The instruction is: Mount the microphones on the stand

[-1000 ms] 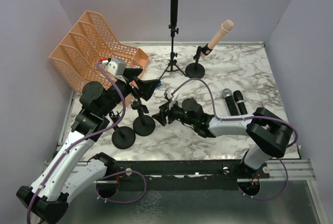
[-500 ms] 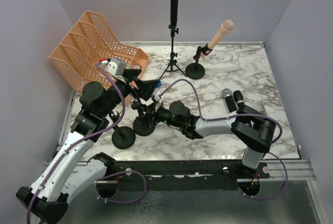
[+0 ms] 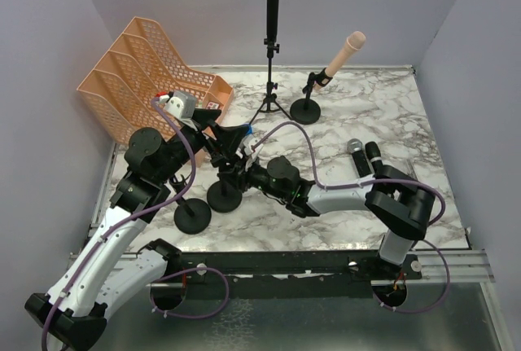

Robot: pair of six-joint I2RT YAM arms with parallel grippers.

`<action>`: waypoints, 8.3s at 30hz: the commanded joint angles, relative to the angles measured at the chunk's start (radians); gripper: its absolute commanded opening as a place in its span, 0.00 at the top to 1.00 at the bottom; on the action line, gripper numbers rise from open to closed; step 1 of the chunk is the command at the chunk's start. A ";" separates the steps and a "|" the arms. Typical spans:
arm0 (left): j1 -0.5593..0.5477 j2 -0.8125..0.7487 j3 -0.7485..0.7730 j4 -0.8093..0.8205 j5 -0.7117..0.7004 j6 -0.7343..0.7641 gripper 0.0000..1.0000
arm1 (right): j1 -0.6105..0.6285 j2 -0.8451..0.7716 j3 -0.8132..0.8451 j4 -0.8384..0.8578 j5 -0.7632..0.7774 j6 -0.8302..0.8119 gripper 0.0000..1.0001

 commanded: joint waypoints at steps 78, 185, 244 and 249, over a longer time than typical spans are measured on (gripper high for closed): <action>-0.213 0.544 -0.093 0.324 0.213 -0.097 1.00 | -0.442 -0.628 -0.125 -0.516 -0.152 0.568 0.50; -0.213 0.405 -0.126 0.430 0.445 -0.107 1.00 | -0.561 -0.622 -0.211 -0.040 -0.778 0.396 0.87; -0.212 0.409 -0.206 0.225 0.318 -0.066 1.00 | -0.585 -0.506 0.237 -0.233 -0.239 0.388 0.91; -0.213 0.401 -0.213 0.219 0.317 -0.070 1.00 | -0.585 -0.512 0.249 -0.230 -0.256 0.383 0.91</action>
